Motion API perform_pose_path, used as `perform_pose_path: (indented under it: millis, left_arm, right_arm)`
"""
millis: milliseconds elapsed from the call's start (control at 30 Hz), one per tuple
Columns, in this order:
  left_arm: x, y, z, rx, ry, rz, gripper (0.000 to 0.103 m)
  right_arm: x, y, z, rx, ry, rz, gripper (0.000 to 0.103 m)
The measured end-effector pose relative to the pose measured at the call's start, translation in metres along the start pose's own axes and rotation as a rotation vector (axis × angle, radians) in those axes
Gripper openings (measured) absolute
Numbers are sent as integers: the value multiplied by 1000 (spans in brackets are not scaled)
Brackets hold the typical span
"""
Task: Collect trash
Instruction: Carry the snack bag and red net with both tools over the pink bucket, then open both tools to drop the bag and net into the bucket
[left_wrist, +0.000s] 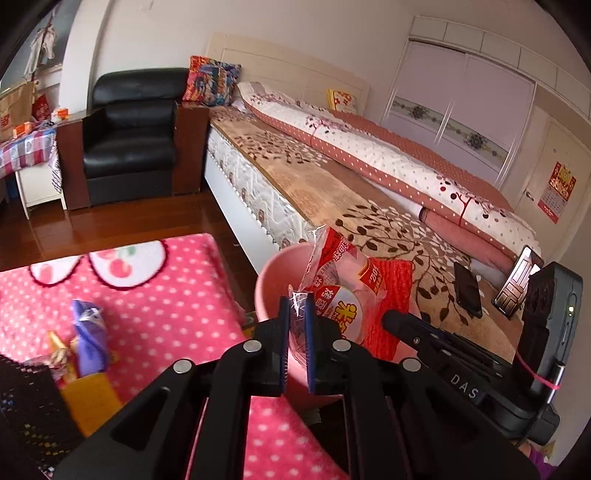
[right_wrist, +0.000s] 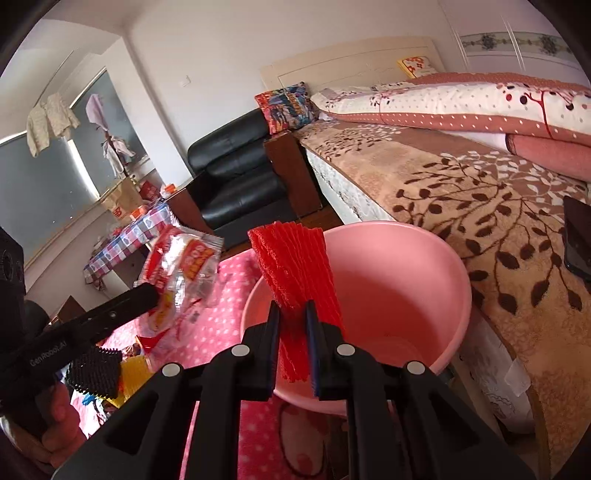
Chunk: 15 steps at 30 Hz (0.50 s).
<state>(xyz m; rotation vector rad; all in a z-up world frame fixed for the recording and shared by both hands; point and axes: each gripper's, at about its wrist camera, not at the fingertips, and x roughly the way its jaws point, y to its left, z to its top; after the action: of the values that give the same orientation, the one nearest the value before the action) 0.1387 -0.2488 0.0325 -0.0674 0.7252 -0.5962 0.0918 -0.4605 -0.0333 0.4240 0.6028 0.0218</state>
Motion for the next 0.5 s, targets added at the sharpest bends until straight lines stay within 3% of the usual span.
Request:
perform_pose_path:
  millis: [367,467,500]
  left_arm:
    - [59,-8,-4,9,61,21,7]
    - [67,-7,-4,16,77,25,16]
    - [69,-6,-4,14,86,22,23]
  right_arm:
    - [31,-21,-1,24,37,-48,14]
    - [36,-24,-1,23,41,-66,17]
    - [37,-25,-1,22,41,-74,22]
